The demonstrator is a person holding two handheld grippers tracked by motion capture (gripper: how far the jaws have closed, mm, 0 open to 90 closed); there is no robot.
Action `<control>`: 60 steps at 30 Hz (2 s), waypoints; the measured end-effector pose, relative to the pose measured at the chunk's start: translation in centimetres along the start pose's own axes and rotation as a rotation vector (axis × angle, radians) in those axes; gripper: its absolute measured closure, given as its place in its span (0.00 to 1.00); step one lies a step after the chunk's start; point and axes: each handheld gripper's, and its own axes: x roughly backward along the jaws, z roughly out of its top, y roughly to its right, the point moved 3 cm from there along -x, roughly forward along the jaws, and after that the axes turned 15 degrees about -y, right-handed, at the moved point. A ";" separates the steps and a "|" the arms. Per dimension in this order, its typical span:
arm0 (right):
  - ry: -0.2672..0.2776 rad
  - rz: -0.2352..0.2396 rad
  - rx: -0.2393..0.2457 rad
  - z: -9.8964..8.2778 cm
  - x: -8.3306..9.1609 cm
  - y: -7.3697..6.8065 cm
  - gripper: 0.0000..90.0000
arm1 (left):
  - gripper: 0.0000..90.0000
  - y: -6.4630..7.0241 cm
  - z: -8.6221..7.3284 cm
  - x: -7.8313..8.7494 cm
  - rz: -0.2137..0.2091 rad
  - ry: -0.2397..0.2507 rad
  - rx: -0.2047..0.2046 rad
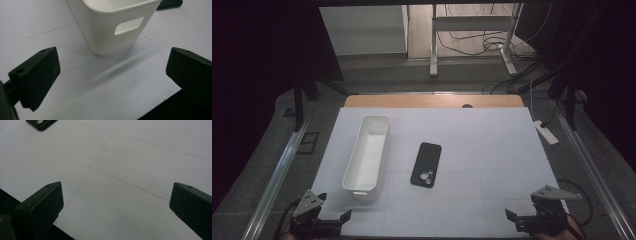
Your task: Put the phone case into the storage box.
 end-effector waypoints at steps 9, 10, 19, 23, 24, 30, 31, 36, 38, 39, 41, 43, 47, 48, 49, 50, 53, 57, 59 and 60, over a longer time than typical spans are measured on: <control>-0.007 -0.003 -0.001 0.1 0.0 0.0 0.00 | 0.00 0.0 -0.1 0.0 0.000 0.004 0.005; -0.007 -0.003 -0.003 0.1 0.0 0.0 0.00 | 0.00 0.0 -0.1 0.0 -0.001 0.005 0.003; -0.009 -0.007 0.006 0.1 -0.1 -0.1 0.00 | 0.01 0.2 -0.1 -0.1 0.013 -0.005 -0.014; -0.011 -0.014 0.008 0.1 -0.1 -0.1 0.00 | 0.01 0.1 -0.1 0.0 0.012 0.001 -0.004; -0.011 -0.014 0.008 0.1 -0.1 -0.1 0.00 | 0.01 0.1 -0.1 0.0 0.011 0.004 -0.003; -0.017 -0.021 0.025 0.2 -0.1 -0.3 0.00 | 0.01 0.1 -0.2 0.0 0.017 0.008 -0.005; -0.017 -0.024 0.027 0.2 -0.1 -0.4 0.00 | 0.01 0.1 -0.2 0.0 0.018 0.008 -0.005; -0.011 -0.034 0.046 0.4 -0.1 -0.5 0.00 | 0.01 0.1 -0.2 0.1 0.020 0.011 -0.007; -0.001 -0.035 0.051 0.6 -0.1 -0.5 0.00 | 0.00 0.2 -0.2 0.0 0.023 0.011 -0.010; 0.005 -0.035 0.057 0.8 0.0 -0.6 0.00 | 0.00 0.2 -0.2 0.0 0.023 0.011 -0.010; 0.009 -0.034 0.062 1.0 0.0 -0.7 0.00 | 0.00 0.2 -0.2 0.0 0.023 0.010 -0.012; 0.010 -0.031 0.068 1.2 0.0 -0.8 0.00 | 0.00 0.2 -0.2 0.0 0.023 0.011 -0.011; -0.002 -0.017 0.075 1.4 -0.3 -0.7 0.00 | 0.01 0.2 -0.2 0.1 0.021 0.012 -0.010; -0.002 -0.010 0.075 1.5 -0.4 -0.7 0.00 | 0.01 0.2 -0.2 0.1 0.020 0.012 -0.011; -0.002 -0.007 0.079 1.6 -0.5 -0.7 0.00 | 0.00 0.2 -0.2 0.1 0.020 0.011 -0.012; -0.002 -0.007 0.079 1.6 -0.5 -0.7 0.00 | 0.01 0.2 -0.2 0.1 0.020 0.011 -0.012; -0.003 0.009 0.087 1.8 -0.7 -0.7 0.00 | 0.01 0.2 -0.2 0.0 0.019 0.009 -0.015; 0.000 0.019 0.100 2.2 -0.9 -0.8 0.00 | 0.01 0.2 -0.2 0.0 0.019 0.009 -0.014; -0.003 0.020 0.102 2.4 -0.9 -0.7 0.00 | 0.01 0.2 -0.2 0.0 0.018 0.008 -0.015; -0.002 0.021 0.109 2.5 -1.0 -0.7 0.00 | 0.01 0.2 -0.2 0.0 0.017 0.009 -0.014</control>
